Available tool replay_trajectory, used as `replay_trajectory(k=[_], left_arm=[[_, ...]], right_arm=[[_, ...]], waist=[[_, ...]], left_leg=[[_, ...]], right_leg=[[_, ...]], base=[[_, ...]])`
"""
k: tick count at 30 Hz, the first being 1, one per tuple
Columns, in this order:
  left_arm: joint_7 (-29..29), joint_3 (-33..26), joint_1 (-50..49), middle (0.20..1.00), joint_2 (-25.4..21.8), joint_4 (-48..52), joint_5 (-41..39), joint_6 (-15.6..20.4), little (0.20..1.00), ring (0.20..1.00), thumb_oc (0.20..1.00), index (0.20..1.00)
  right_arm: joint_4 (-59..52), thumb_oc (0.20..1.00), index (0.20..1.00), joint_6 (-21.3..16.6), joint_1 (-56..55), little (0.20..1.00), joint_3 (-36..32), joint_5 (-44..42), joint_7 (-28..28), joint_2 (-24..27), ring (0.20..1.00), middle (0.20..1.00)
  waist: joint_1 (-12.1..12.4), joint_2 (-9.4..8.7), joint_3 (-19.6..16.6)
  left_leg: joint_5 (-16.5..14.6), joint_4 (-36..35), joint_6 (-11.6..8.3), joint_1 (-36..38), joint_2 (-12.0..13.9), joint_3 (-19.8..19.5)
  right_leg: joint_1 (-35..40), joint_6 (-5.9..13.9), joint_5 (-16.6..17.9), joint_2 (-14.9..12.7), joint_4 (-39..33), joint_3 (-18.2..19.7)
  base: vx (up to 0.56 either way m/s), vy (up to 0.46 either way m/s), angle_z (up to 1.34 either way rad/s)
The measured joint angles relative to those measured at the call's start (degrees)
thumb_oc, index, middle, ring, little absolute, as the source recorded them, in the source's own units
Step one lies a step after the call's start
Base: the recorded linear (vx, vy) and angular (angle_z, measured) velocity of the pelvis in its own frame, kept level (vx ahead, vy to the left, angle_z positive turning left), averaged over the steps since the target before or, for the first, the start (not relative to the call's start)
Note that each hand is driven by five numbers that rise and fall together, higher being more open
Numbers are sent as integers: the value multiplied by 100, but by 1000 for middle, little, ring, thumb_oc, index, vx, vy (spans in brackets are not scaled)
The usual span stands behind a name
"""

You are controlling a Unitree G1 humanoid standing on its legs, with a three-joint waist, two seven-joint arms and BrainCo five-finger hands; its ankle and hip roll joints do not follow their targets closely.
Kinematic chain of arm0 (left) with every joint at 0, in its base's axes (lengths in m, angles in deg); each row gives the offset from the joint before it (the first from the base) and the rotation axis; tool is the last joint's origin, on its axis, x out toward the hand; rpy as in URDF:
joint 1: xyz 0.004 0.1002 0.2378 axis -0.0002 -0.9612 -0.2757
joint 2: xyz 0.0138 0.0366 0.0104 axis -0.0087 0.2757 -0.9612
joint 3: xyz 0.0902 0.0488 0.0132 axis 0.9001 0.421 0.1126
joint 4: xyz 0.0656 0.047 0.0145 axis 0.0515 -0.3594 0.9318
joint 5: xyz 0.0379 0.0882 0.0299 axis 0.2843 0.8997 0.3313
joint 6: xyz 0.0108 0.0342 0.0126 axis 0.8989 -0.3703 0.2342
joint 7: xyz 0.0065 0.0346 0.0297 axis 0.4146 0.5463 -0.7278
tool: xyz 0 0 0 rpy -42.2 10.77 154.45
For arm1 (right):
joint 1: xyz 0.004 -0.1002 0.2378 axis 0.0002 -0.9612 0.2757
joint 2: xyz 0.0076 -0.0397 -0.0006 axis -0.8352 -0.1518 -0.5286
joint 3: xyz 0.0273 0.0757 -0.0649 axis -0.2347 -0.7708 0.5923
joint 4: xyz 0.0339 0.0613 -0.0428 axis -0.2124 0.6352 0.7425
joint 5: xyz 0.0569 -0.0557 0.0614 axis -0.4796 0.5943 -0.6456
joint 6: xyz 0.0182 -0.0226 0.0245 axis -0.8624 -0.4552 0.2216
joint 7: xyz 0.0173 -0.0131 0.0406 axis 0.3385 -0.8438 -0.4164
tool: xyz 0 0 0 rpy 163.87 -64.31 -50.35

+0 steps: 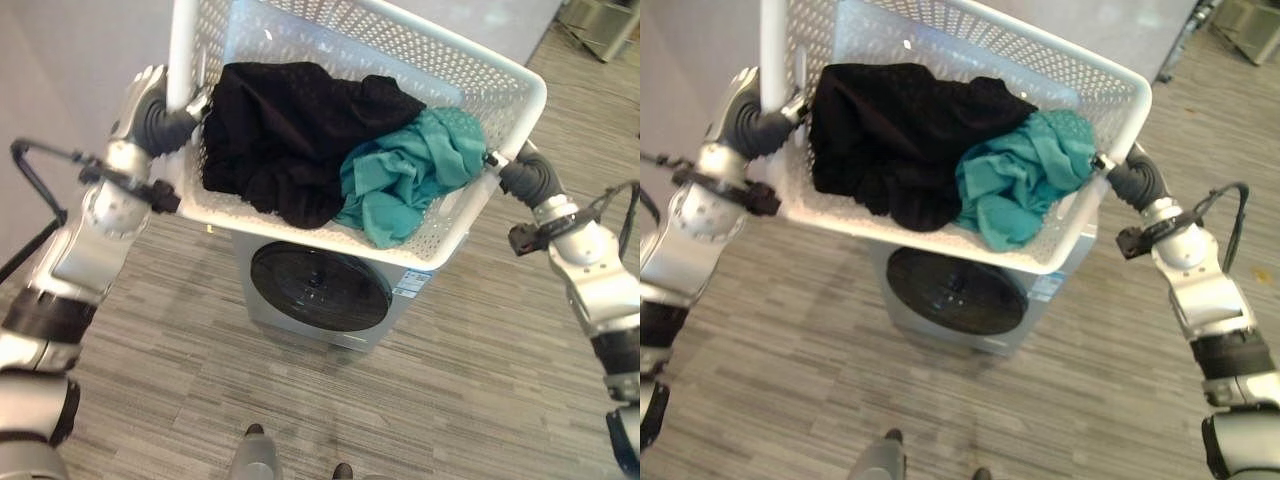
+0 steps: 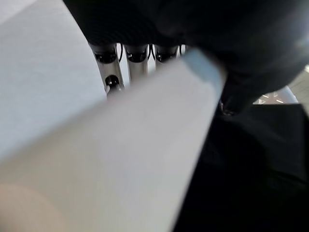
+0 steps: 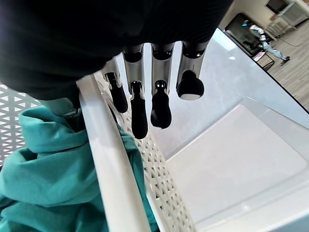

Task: Grab the laundry basket,head to the washer,open it,put in the laundry and shut it.

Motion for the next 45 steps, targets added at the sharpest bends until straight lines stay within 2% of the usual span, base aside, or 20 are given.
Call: replay_trajectory(k=[3,4,5,6,7,9,10,13,15,18,19,20,22,25,26,29,34,37,40,45], left_arm=[[5,85,13,200,-2,53,-11,-14,200,200,200,200],[9,106,-99,200,-25,19,-9,-26,200,200,200,200],[7,102,-213,200,-28,-31,-11,-24,200,200,200,200],[13,136,-247,200,-26,-63,-9,-43,200,200,200,200],[29,378,-234,200,-3,-165,-10,-150,200,200,200,200],[86,517,-228,200,-12,-247,5,-191,200,200,200,200],[163,539,-229,200,-35,-256,3,-224,200,200,200,200],[230,534,-237,200,-41,-262,0,-344,200,200,200,200],[231,535,-200,200,-46,-252,-5,-348,200,200,200,200],[231,535,-92,200,-61,-299,-6,-345,200,200,200,200],[239,540,-87,200,-78,-338,-5,-335,200,200,200,200],[250,540,-86,200,-79,-342,-6,-335,200,200,200,200],[274,586,-95,200,-85,-334,5,-220,200,200,200,200],[374,747,-91,200,-87,-292,-5,-183,200,200,200,200],[424,799,-92,200,-89,-310,-6,-193,200,200,200,200],[434,1137,208,200,-3,-596,-228,-201,200,200,200,200],[455,2200,1349,200,304,-1394,-403,-128,200,200,200,200],[458,2416,1599,200,400,-1594,-409,-81,200,200,200,200],[479,3090,2265,200,702,-2504,-626,-90,200,200,200,200],[501,3132,2434,200,1003,-3103,-678,-94,200,200,200,200]], right_arm=[[-33,200,200,-41,-227,200,-11,-84,-5,-11,200,200],[-78,200,200,-29,-299,200,-11,-59,10,-61,200,200],[-80,200,200,-9,-333,200,-9,-30,11,-224,200,200],[-89,200,200,35,-374,200,26,-21,14,-297,200,200],[-48,200,200,131,-473,200,33,119,28,-404,200,200],[4,200,200,163,-589,200,32,161,33,-461,200,200],[-48,200,200,163,-626,200,32,179,34,-462,200,200],[-55,200,200,192,-653,200,35,361,36,-574,200,200],[-40,200,200,196,-647,200,33,362,36,-574,200,200],[-49,200,200,190,-601,200,2,362,36,-571,200,200],[-98,200,200,183,-607,200,-20,365,37,-571,200,200],[-102,200,200,183,-609,200,-27,365,36,-571,200,200],[-340,200,200,109,-952,200,-300,369,40,-537,200,200],[-489,200,200,61,-1224,200,-505,373,61,-416,200,200],[-487,200,200,58,-1256,200,-504,386,114,-372,200,200],[-300,200,200,52,-1033,200,-478,418,207,-135,200,200],[1045,200,200,19,44,200,109,276,346,233,200,200],[1320,200,200,14,212,200,230,147,376,283,200,200],[2308,200,200,68,1164,200,1236,68,406,316,200,200],[2853,200,200,109,1726,200,1744,21,445,218,200,200]], waist=[[123,52,12],[180,193,18],[252,177,10],[272,92,24],[281,26,24],[122,33,28],[100,50,37],[42,87,77],[-36,122,86],[-233,147,87],[-357,177,97],[-375,183,101],[-579,152,82],[-610,-25,-31],[-588,-187,-141],[-521,-108,-178],[-677,-160,-292],[-681,-146,-329],[-666,-136,-347],[-608,-79,-405]], left_leg=[[-12,-676,47,0,60,125],[-41,-1133,139,386,60,18],[266,-1382,355,598,-18,-41],[237,-1346,405,633,-109,91],[105,-1181,547,655,-278,267],[-109,-978,734,630,-460,301],[-169,-931,803,664,-498,339],[-466,-918,1060,1149,-594,602],[-542,-1060,1116,1349,-618,661],[-557,-1258,1097,1457,-664,681],[-538,-1295,1143,1476,-706,643],[-534,-1282,1163,1482,-707,642],[-616,-1298,1148,1542,-763,482],[-665,-1350,1031,1706,-959,403],[-730,-1343,941,1776,-1065,403],[-889,-1190,773,1784,-791,412],[-851,-1281,501,1669,-404,335],[-816,-1279,435,1615,-311,286],[-788,-1285,361,1582,-198,252],[-728,-1356,289,1510,-144,214]], right_leg=[[-84,50,-10,60,-49,-75],[-110,133,-58,110,153,-21],[-281,191,-211,20,502,123],[-330,271,-298,-103,617,225],[-425,414,-439,-382,1071,137],[-633,455,-440,-627,1660,105],[-759,465,-446,-715,1992,108],[-1025,755,-240,-1131,2983,55],[-1063,750,-280,-1267,2730,-59],[-1187,991,-32,-1451,1455,-89],[-1149,1136,363,-1509,641,-44],[-1200,1119,482,-1549,564,-56],[-1337,1197,779,-1444,333,482],[-1142,1077,1049,-1420,388,417],[-948,968,1177,-1331,288,349],[-694,810,1132,-1040,-62,206],[-672,560,1132,-661,-279,96],[-700,499,1123,-561,-310,54],[-703,432,1119,-442,-344,12],[-800,372,1112,-384,-350,-73]], base=[[237,222,9],[433,419,-39],[233,262,-50],[287,345,-50],[190,257,-18],[155,198,6],[144,158,-15],[165,97,-37],[144,-27,-31],[169,-94,-4],[92,-23,12],[117,-40,13],[89,-30,33],[151,-91,29],[95,-89,-15],[74,-91,-8],[60,-73,1],[39,-72,2],[32,-44,5],[35,-39,7]])
